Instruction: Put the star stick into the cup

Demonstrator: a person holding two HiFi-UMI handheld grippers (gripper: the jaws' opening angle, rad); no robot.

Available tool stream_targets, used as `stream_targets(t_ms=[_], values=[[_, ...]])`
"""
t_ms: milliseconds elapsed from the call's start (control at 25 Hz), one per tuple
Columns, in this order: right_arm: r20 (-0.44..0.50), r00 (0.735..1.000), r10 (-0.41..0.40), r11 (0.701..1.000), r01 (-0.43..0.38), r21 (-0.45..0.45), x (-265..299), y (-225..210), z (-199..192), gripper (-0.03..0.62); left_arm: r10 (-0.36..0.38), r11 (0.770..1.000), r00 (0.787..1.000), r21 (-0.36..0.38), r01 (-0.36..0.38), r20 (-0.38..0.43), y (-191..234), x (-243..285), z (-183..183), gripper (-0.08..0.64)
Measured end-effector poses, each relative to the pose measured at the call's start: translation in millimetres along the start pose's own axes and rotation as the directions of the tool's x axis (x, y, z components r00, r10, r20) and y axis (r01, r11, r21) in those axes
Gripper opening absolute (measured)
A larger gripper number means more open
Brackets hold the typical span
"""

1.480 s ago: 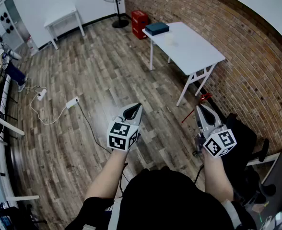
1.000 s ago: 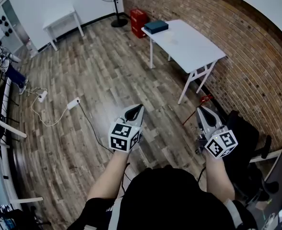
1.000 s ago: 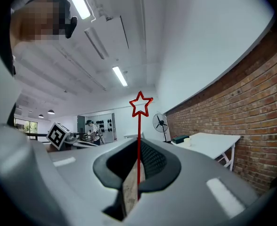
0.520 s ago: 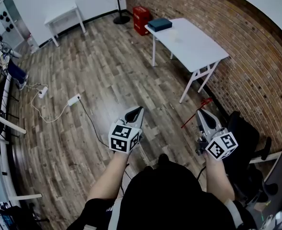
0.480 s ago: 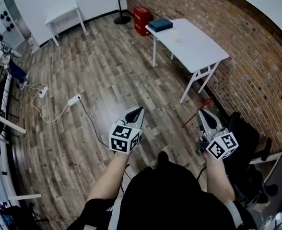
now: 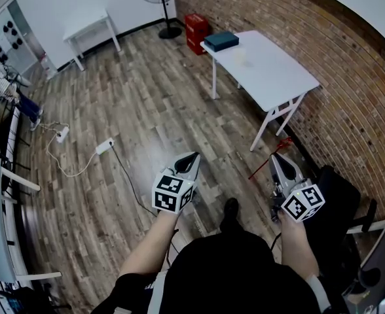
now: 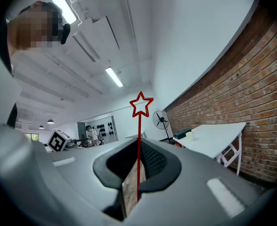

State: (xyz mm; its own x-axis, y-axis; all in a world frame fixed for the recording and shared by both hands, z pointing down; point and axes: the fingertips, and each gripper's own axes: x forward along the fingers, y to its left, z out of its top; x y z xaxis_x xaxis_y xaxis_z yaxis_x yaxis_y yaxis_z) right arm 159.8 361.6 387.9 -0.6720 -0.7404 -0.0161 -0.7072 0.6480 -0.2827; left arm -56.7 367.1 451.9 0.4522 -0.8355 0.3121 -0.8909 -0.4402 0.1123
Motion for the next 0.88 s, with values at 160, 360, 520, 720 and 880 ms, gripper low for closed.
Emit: stream_targets(t_ms=[160,360,520,720,880], values=[[-0.005,1.000,0.006,1.000,-0.005,0.023,35.6,-38.4,1.7,0.017,0.010,1.000,1.000,-0.012,-0.010,-0.014,21.5,46.6,12.0,0.005],[-0.030,1.000,0.004,0.998,-0.002,0.063,85.0,-98.2,3.6,0.017,0.001,0.999,0.999,-0.034,-0.002,-0.046,40.1,114.9,25.2,0.005],[-0.059,0.997,0.041,0.996,-0.036,0.085,122.7,-134.7,0.8,0.017,0.014,0.999,0.998,-0.038,-0.016,-0.063,53.8,162.5,39.6,0.005],[-0.057,0.996,0.070,0.994,-0.064,0.089,161.2,-176.6,15.5,0.017,0.041,0.998,0.997,-0.044,-0.044,-0.071,70.9,210.3,55.8,0.005],[-0.059,0.997,0.058,0.995,-0.053,0.085,171.5,-206.7,24.4,0.017,0.047,0.996,0.996,-0.068,-0.052,-0.069,77.3,240.2,61.4,0.005]])
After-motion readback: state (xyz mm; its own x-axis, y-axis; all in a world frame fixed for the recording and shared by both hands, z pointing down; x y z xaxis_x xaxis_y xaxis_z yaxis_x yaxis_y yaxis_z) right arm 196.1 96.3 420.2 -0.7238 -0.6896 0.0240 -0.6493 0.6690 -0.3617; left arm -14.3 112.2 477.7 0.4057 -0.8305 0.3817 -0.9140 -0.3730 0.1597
